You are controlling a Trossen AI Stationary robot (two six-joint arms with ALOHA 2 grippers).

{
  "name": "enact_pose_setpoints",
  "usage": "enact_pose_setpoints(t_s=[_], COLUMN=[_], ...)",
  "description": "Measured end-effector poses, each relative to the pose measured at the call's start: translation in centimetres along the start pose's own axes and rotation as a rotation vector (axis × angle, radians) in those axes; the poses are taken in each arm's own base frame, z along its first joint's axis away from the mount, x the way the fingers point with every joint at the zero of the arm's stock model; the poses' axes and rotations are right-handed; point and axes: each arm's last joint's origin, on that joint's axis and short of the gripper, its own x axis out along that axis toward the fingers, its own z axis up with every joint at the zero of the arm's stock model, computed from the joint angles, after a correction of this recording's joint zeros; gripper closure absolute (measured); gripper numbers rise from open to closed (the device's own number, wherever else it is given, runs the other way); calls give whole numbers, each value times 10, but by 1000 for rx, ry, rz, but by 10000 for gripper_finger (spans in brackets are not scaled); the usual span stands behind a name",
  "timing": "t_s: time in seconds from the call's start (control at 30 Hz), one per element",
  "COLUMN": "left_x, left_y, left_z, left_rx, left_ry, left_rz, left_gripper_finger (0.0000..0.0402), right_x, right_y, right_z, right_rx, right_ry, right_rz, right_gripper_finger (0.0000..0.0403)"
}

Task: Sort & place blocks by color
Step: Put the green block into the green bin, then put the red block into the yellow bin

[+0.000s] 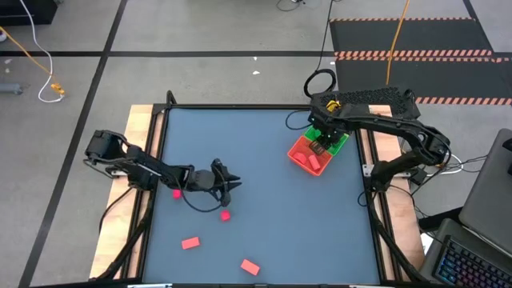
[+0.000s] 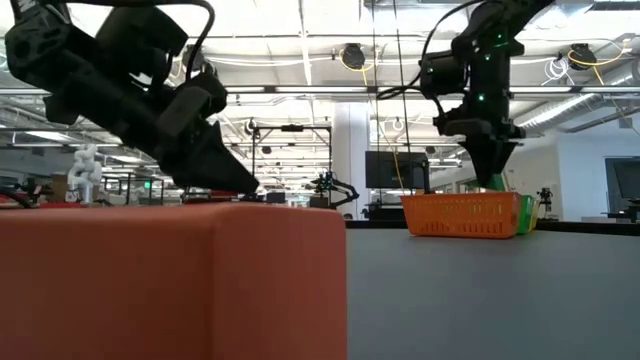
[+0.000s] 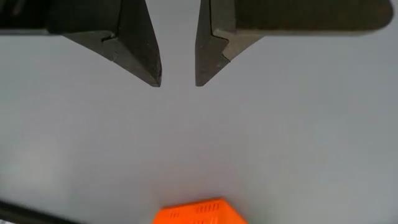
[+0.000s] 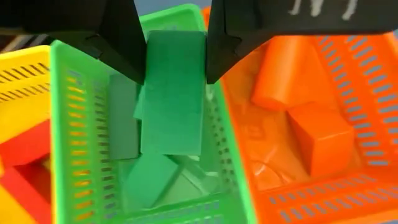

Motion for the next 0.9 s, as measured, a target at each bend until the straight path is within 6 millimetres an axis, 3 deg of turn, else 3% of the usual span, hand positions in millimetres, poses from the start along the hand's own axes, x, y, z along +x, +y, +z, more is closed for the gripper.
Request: enact_pose_setpoints(t_s=[0.3,0.57,0.8,0.9], left_x=[-1,-7,-24,-34], left_y=[-3,-16,-20,-36], left_z=[-1,15,12,26], left_rx=[3,-31,-43,9], left_ry=[4,-68,224,347], left_rz=[-18,-322,-241,-183], left_gripper_finger=[302,302,302,302], right_x=[1,0,-1,-3], right_y=[-15,-13,-11,-4], right_z=[4,15,17,21], right_rx=[5,-69,-101,-129], right_ry=[-19,-133,-158,-220], right_rz=[-58,-36,-28,-10], right_gripper_finger=[256,176,143,141])
